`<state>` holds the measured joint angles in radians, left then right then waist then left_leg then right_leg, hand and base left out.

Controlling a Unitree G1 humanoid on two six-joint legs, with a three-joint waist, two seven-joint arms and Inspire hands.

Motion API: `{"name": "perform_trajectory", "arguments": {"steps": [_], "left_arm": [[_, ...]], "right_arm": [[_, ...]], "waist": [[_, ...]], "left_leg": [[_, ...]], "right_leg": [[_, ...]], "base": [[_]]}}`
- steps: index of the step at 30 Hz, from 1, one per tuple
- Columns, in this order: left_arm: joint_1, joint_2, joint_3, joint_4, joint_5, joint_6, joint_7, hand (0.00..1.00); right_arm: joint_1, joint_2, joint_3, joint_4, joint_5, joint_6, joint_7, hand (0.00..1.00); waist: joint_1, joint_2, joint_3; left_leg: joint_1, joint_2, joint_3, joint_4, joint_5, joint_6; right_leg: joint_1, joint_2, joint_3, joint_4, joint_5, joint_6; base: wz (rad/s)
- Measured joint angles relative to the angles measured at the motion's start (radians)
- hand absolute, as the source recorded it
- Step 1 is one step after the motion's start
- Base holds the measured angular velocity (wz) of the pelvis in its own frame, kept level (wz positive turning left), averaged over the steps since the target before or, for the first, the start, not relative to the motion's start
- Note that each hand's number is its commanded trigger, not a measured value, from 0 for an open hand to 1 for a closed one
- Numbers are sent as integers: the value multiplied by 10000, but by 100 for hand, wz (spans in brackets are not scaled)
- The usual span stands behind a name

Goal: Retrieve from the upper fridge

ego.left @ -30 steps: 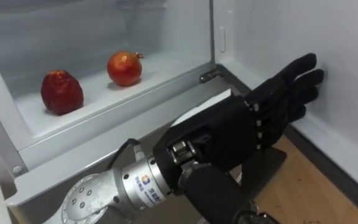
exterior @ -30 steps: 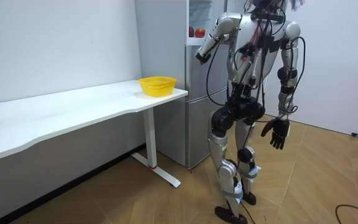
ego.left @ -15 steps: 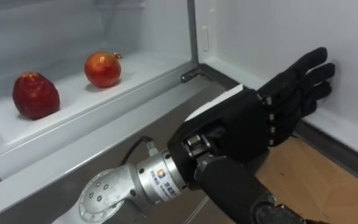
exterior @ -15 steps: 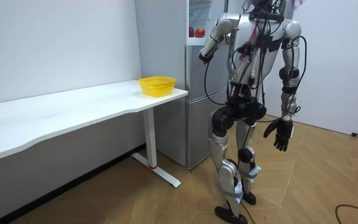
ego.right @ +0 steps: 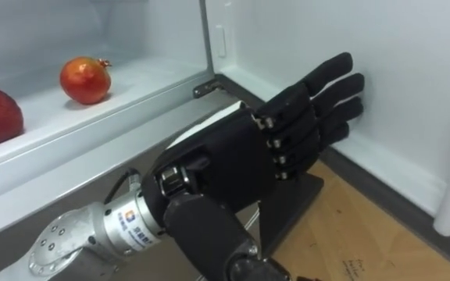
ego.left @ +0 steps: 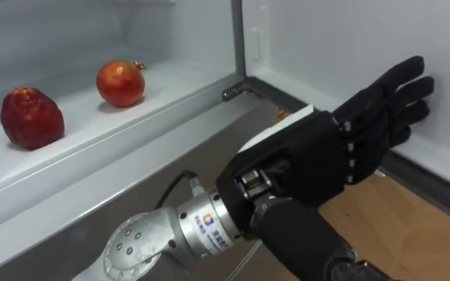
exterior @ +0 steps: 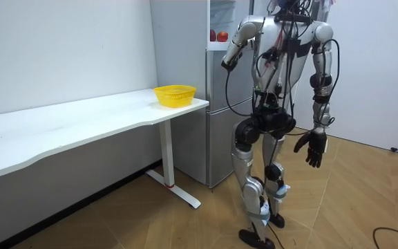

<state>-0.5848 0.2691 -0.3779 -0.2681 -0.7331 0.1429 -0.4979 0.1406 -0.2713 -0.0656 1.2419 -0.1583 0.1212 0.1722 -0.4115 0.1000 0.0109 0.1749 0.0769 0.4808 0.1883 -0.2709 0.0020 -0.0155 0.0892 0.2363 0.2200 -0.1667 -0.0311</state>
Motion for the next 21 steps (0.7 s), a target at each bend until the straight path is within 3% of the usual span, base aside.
{"name": "perform_trajectory", "arguments": {"steps": [3, 5, 7, 9, 11, 12, 17, 21], "left_arm": [[-80, 522, 204, -781, -7, 1, 208, 0], [-88, 1108, 801, -1576, -179, -6, 229, 0], [-86, 1318, 1250, -2141, -240, -13, 334, 0], [-75, 1407, 1655, -2556, -438, -111, 355, 0], [35, 1511, 2341, -2916, -605, -282, 484, 0], [120, 1571, 2534, -3071, -651, -303, 563, 0], [959, 1624, 4299, -3851, -146, -852, 1183, 0], [1756, 1713, 5347, -4044, 651, -1196, 1945, 0]], "right_arm": [[15, 2, -7, -17, -62, -2, 26, 0], [33, 8, -146, -17, -95, -7, 32, 0], [170, 8, -426, -29, -76, -27, 23, 0], [237, 8, -454, -22, -83, -21, -95, 0], [347, 19, -453, -25, -153, -155, -176, 0], [365, 31, -451, -33, -157, -210, -202, 0], [482, 183, -439, -115, -514, -369, -528, 0], [780, 329, -449, -476, -967, -432, -830, 0]], "waist": [[122, 59, -40], [407, 73, -49], [645, 70, -47], [1081, 43, -32], [1720, -23, -22], [1766, -49, -31], [3244, -312, -119], [3956, -453, -196]], "left_leg": [[-156, 3, -245, 10, 1, -1], [-150, 18, -454, 13, 3, -5], [-147, 4, -815, 7, 14, -22], [-68, -2, -853, -32, 33, -53], [12, -18, -1293, -36, 35, -56], [-3, -27, -1350, -36, 38, -60], [-78, -69, -1741, -28, 69, -114], [-81, -147, -2245, 1, 94, -139]], "right_leg": [[-71, -55, -272, 10, 2, -1], [-14, -78, -516, 9, 10, -17], [102, -146, -882, -17, 10, -18], [218, -186, -1095, -13, 8, -19], [367, -237, -1367, -25, 6, -21], [368, -261, -1483, -28, -3, -27], [427, -361, -2123, -11, -45, -54], [603, -466, -2542, -53, -100, -38]], "base": [[22], [18], [43], [34], [21], [47], [32], [38]]}}
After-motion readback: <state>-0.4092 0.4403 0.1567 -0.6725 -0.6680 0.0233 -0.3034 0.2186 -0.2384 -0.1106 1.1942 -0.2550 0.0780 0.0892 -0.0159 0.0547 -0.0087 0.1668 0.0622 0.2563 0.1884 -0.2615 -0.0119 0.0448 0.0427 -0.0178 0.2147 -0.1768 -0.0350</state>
